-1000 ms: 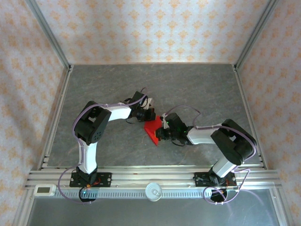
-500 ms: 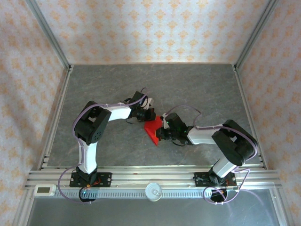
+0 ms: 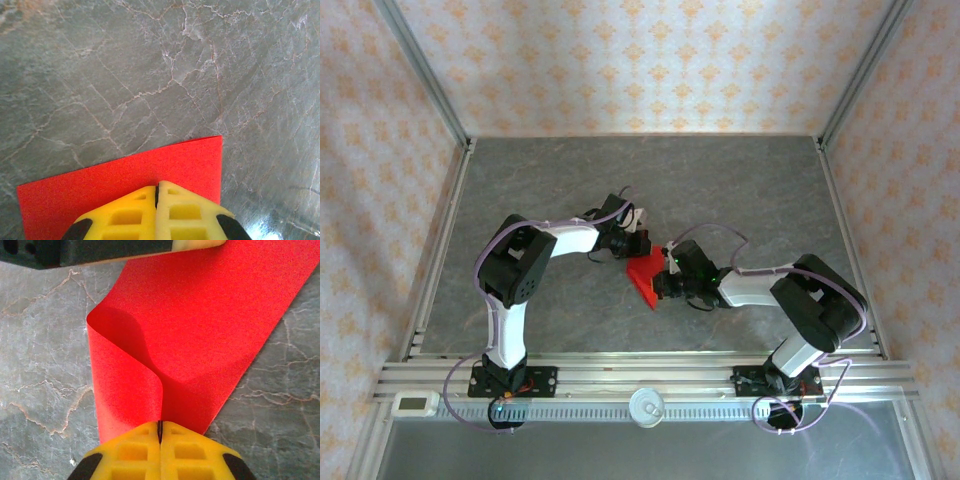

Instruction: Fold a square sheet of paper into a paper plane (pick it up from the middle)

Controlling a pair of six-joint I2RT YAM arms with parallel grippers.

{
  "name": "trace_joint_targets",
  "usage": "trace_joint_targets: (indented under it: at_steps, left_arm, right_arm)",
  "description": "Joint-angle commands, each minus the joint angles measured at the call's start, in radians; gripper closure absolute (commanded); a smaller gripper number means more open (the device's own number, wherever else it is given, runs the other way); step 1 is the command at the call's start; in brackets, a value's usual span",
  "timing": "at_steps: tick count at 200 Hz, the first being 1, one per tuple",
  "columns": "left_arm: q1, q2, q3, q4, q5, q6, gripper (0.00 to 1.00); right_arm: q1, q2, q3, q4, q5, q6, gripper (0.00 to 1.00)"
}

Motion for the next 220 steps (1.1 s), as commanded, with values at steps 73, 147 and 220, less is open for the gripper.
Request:
trace_joint_targets:
  at_steps: [73, 147, 220]
  left_arm:
    - [-0.006, 0.022, -0.036, -0.094, -0.064, 0.017, 0.95]
    - [-0.006, 0.020, -0.016, -0.099, -0.065, 0.015, 0.95]
    - [-0.006, -0.072, 0.085, -0.124, -0.117, -0.003, 0.73]
  right_arm:
    - [-0.007, 0.019, 0.011, -0.016, 0.024, 0.007, 0.99]
    - [-0.007, 0.037, 0.012, -0.025, 0.033, 0.004, 0.99]
    - [-0.007, 0.062, 0.012, -0.015, 0.024, -0.003, 0.99]
